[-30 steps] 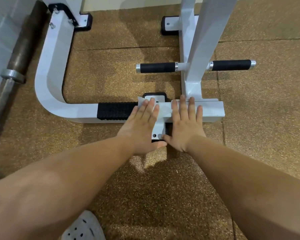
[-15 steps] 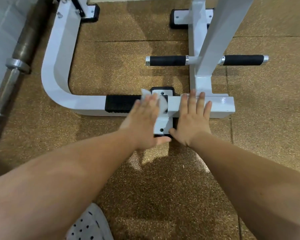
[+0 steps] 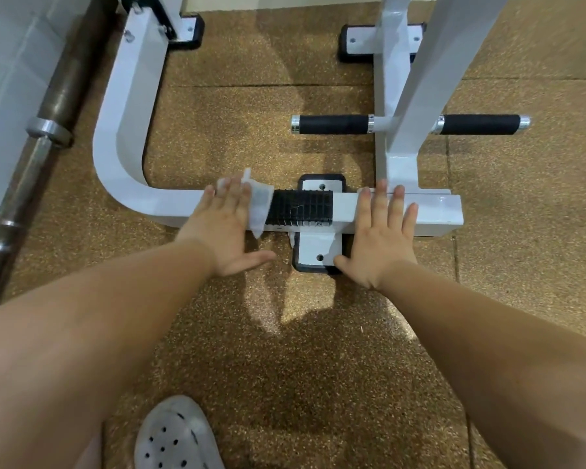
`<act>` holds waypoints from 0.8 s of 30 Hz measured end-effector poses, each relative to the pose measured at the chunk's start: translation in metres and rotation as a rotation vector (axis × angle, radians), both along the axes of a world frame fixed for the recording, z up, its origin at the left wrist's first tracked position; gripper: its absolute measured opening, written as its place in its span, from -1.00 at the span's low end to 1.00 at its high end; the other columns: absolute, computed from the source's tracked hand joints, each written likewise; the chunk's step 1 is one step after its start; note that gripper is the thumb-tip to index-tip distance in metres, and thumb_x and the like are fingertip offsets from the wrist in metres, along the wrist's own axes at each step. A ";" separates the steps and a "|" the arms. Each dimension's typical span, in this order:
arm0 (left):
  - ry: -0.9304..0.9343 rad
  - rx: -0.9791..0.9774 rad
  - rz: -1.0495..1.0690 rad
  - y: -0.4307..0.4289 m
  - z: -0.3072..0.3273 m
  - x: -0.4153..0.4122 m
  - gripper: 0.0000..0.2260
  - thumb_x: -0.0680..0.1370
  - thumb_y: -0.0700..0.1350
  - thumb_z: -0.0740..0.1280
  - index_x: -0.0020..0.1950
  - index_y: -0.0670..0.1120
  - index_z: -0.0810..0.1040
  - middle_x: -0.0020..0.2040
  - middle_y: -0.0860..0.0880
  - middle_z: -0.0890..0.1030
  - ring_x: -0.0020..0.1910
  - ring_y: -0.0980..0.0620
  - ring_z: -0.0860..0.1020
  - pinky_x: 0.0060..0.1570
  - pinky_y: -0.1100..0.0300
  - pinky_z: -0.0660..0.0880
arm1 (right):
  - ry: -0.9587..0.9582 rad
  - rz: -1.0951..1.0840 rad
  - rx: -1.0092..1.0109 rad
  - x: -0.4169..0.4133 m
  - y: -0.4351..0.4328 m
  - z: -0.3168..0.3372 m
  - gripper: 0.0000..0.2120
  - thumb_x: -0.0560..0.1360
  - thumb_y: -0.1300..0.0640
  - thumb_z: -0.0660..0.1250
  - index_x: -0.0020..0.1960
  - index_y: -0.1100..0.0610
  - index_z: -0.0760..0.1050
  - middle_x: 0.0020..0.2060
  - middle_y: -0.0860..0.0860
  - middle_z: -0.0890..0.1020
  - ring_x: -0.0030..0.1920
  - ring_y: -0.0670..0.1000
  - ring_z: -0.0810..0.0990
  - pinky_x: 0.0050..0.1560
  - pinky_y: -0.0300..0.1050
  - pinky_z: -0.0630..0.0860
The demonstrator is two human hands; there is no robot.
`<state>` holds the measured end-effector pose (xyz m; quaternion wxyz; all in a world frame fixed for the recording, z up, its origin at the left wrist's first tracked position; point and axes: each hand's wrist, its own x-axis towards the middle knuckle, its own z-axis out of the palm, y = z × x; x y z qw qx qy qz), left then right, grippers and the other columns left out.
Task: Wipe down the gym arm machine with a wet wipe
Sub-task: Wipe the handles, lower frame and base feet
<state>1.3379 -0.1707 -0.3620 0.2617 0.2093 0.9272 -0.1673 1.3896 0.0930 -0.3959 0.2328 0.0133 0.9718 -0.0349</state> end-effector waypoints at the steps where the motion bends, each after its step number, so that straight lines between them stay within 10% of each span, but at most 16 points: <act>1: -0.003 0.041 -0.004 0.021 -0.004 0.005 0.10 0.38 0.63 -0.27 0.53 -0.20 -0.49 0.55 -0.25 -0.42 0.56 -0.25 -0.37 0.58 -0.19 -0.20 | -0.005 0.002 -0.004 0.000 0.000 0.000 0.16 0.50 -0.37 0.22 0.58 0.23 -0.50 0.55 0.29 -0.46 0.54 0.41 -0.45 0.54 0.41 -0.30; 7: -0.001 0.216 -0.179 0.108 -0.020 0.023 0.08 0.46 0.52 0.04 0.59 -0.19 -0.40 0.55 -0.20 -0.48 0.57 -0.16 -0.42 0.57 -0.15 -0.26 | -0.009 0.018 -0.020 0.001 0.005 0.001 0.14 0.52 -0.20 0.32 0.58 0.19 -0.51 0.55 0.25 -0.47 0.55 0.37 -0.46 0.55 0.38 -0.31; 17: -0.032 -0.156 -0.339 -0.031 0.018 -0.014 0.04 0.47 0.53 -0.09 0.50 -0.20 -0.53 0.56 -0.20 -0.41 0.58 -0.13 -0.38 0.58 -0.13 -0.23 | 0.064 0.103 -0.011 0.003 -0.022 0.013 0.08 0.53 -0.36 0.17 0.62 0.22 -0.41 0.58 0.27 -0.40 0.56 0.36 -0.43 0.54 0.39 -0.33; 24: -0.105 0.082 -0.139 0.016 -0.002 0.011 0.08 0.46 0.55 -0.02 0.54 -0.20 -0.46 0.54 -0.21 -0.46 0.55 -0.17 -0.43 0.59 -0.16 -0.18 | 0.117 0.249 -0.092 -0.017 -0.069 0.018 0.09 0.52 -0.30 0.25 0.63 0.20 -0.40 0.62 0.19 -0.36 0.60 0.27 -0.40 0.58 0.31 -0.30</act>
